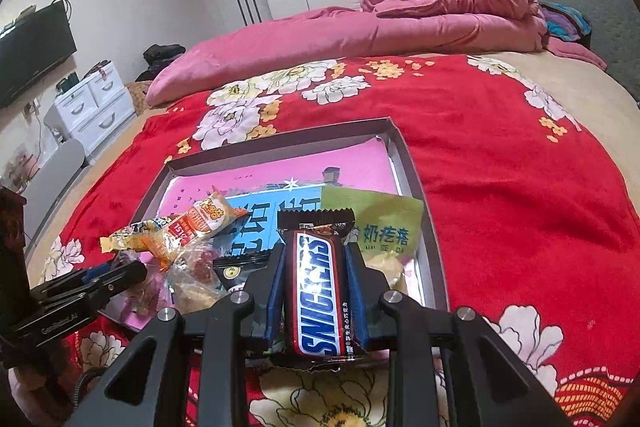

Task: Organize snacks

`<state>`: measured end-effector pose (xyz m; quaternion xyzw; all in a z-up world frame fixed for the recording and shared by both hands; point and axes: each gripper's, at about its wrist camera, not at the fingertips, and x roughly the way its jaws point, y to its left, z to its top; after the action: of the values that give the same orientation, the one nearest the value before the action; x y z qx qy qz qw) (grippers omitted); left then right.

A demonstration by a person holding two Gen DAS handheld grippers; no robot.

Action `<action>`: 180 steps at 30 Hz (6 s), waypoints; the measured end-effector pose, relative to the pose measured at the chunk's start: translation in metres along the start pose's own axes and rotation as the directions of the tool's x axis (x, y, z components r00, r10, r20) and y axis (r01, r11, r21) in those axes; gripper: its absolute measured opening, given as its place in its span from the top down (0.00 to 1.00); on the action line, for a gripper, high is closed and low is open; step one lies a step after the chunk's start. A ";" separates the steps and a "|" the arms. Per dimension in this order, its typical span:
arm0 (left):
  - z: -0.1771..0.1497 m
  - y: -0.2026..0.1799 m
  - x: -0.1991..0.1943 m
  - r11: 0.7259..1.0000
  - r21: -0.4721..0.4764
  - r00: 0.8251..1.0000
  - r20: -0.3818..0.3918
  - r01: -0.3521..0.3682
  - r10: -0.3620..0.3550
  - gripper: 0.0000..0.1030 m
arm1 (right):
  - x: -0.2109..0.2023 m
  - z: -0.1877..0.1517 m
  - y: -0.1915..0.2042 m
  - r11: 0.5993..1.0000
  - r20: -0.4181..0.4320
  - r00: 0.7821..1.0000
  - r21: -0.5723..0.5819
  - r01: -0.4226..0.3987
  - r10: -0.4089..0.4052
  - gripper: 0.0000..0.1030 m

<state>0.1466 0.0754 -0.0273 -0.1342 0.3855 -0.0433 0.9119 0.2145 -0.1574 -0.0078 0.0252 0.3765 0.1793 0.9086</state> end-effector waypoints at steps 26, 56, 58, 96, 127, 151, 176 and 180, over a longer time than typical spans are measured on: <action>0.000 -0.011 0.001 0.999 0.027 1.000 0.006 0.023 -0.023 0.64 | 0.014 0.002 0.005 1.000 -0.020 1.000 -0.009 0.022 -0.022 0.71; -0.001 -0.021 0.016 0.996 0.066 0.998 -0.028 0.063 -0.061 0.64 | 0.020 0.000 0.004 1.000 -0.032 0.999 0.008 0.003 -0.003 0.70; -0.001 -0.021 0.017 0.996 0.070 0.998 -0.031 0.063 -0.061 0.64 | 0.020 -0.001 0.003 1.000 -0.032 1.000 0.013 0.000 0.000 0.69; -0.002 -0.021 0.016 0.996 0.074 0.999 -0.032 0.045 -0.042 0.53 | 0.010 -0.010 0.013 1.000 -0.004 1.000 -0.017 0.015 -0.015 0.50; 0.001 -0.024 -0.001 0.997 0.079 1.000 0.009 0.021 -0.022 0.34 | -0.006 -0.013 0.028 0.992 0.050 0.995 -0.088 0.095 -0.091 0.35; 0.002 -0.027 -0.023 0.997 0.073 0.997 0.069 0.037 -0.042 0.26 | -0.017 -0.016 0.024 0.992 0.076 0.992 -0.077 0.102 -0.096 0.24; -0.015 -0.032 -0.038 0.997 0.067 0.999 0.046 -0.029 0.026 0.24 | -0.043 -0.018 0.026 0.991 0.112 0.990 -0.090 0.100 -0.090 0.15; -0.021 -0.034 -0.044 0.999 0.047 0.999 0.026 -0.028 0.027 0.24 | -0.054 -0.022 0.027 0.993 0.112 0.991 -0.085 0.079 -0.069 0.11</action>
<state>0.1020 0.0467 -0.0018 -0.1079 0.3746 -0.0382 0.9201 0.1560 -0.1531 0.0174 -0.0197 0.3188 0.1603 0.9340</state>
